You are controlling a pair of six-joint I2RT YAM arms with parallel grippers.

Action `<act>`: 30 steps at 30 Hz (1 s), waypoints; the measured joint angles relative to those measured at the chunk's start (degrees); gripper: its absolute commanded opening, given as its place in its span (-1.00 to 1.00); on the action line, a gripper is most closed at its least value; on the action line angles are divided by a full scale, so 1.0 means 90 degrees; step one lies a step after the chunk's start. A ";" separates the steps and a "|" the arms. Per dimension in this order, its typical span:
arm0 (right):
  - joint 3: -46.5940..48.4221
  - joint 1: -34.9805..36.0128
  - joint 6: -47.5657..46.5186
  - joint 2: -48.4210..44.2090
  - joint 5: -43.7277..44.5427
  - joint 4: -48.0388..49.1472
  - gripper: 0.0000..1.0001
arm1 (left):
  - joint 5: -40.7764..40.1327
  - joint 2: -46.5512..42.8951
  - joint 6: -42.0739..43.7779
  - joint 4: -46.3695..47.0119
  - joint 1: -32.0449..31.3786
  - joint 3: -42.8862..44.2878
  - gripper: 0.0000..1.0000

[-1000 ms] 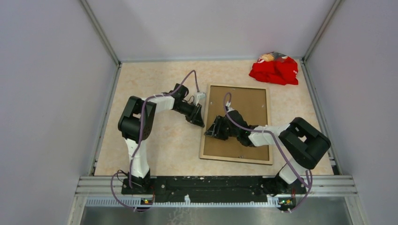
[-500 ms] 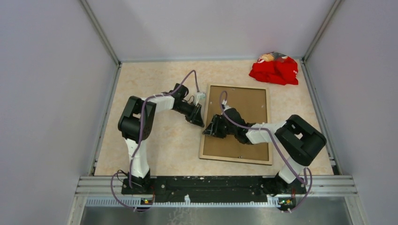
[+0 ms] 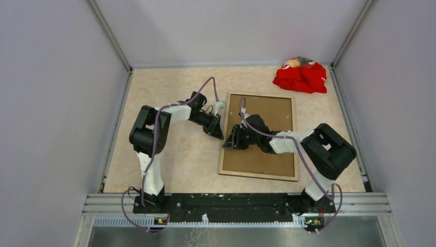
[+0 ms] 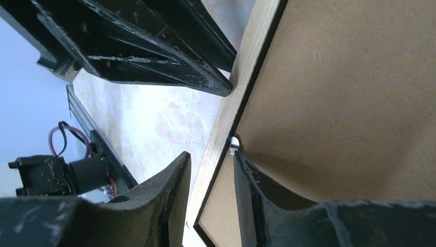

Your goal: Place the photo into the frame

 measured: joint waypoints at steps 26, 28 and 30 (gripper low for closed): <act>0.0789 -0.0508 -0.1707 0.0605 -0.1496 -0.0653 -0.33 | 0.0007 0.0010 -0.0007 -0.0068 -0.0007 0.0027 -0.58; 0.0789 -0.0512 -0.1678 0.0658 -0.1564 -0.0578 -0.36 | 0.0002 0.0010 -0.0010 -0.0078 -0.0007 0.0034 -0.58; 0.0770 -0.0532 -0.1656 0.0685 -0.1610 -0.0512 -0.41 | 0.0002 0.0010 -0.0010 -0.0080 -0.0007 0.0036 -0.58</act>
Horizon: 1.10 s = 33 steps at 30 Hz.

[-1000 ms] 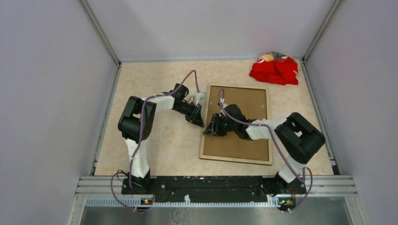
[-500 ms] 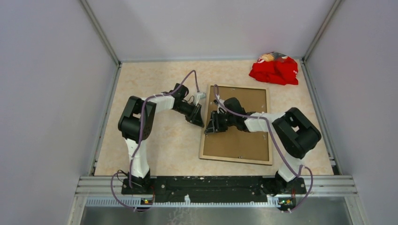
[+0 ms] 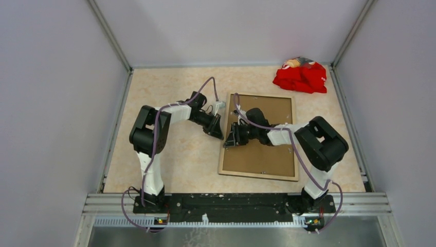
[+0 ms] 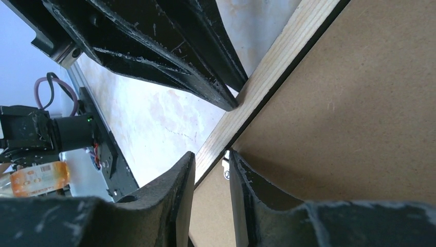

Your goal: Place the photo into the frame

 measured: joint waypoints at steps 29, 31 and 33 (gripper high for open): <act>0.0000 0.0141 0.0134 0.0027 0.0374 -0.0051 -0.62 | -0.0007 0.0070 -0.0124 -0.0131 0.0032 0.0083 -0.61; 0.0053 0.0189 0.0085 0.0024 0.0425 -0.0107 -0.60 | -0.0012 0.0070 -0.0143 -0.0153 0.0044 0.0083 -0.61; 0.0078 0.0209 0.0063 0.0007 0.0464 -0.0168 -0.48 | -0.0019 0.0070 -0.0153 -0.0168 0.0049 0.0087 -0.62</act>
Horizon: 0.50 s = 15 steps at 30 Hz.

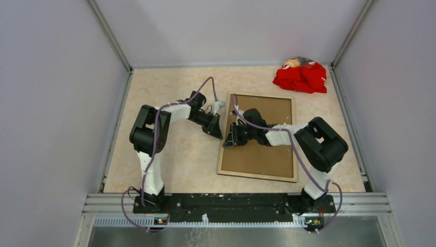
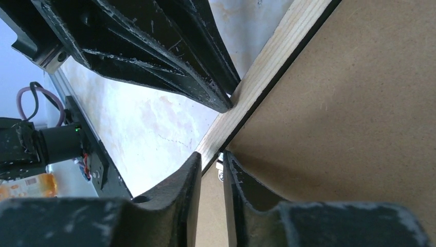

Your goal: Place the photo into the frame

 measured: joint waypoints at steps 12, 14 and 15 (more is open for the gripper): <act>-0.0092 -0.0044 -0.0053 -0.0510 0.0362 -0.0503 -0.45 | -0.0012 0.0015 -0.0002 -0.0022 -0.0049 0.0044 -0.64; -0.0170 -0.0080 0.0007 -0.0544 0.0330 -0.0423 -0.46 | -0.0015 0.0015 0.0000 -0.0022 -0.0049 0.0046 -0.65; -0.0219 -0.0092 0.0056 -0.0544 0.0294 -0.0342 -0.47 | -0.0015 0.0015 0.0000 -0.0032 -0.0049 0.0053 -0.65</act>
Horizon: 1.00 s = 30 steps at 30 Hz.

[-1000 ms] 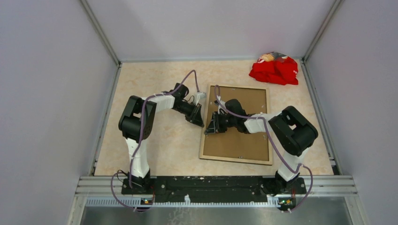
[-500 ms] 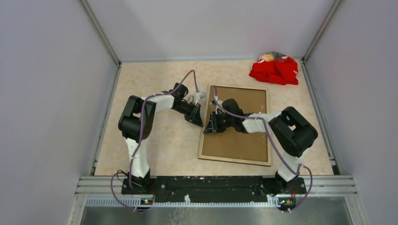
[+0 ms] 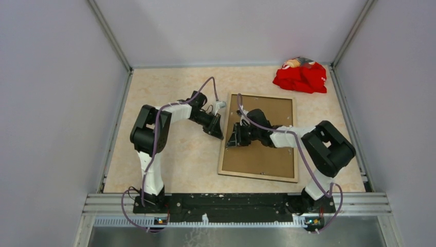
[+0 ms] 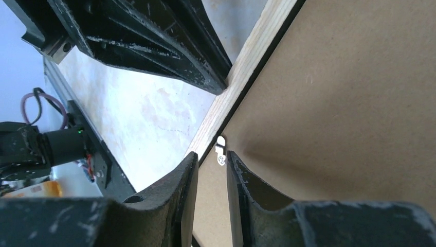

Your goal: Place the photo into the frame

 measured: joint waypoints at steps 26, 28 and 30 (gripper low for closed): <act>-0.0279 -0.0080 0.0415 0.0219 -0.0614 0.0539 -0.55 | -0.0002 0.0066 0.0041 -0.0180 0.0000 0.0119 -0.68; -0.0279 -0.0148 0.0364 0.0141 -0.0580 0.0476 -0.55 | 0.0002 0.0066 0.0041 -0.0182 0.0000 0.0119 -0.69; -0.0279 -0.0194 0.0330 0.0107 -0.0542 0.0476 -0.55 | 0.0002 0.0066 0.0041 -0.0182 0.0000 0.0119 -0.69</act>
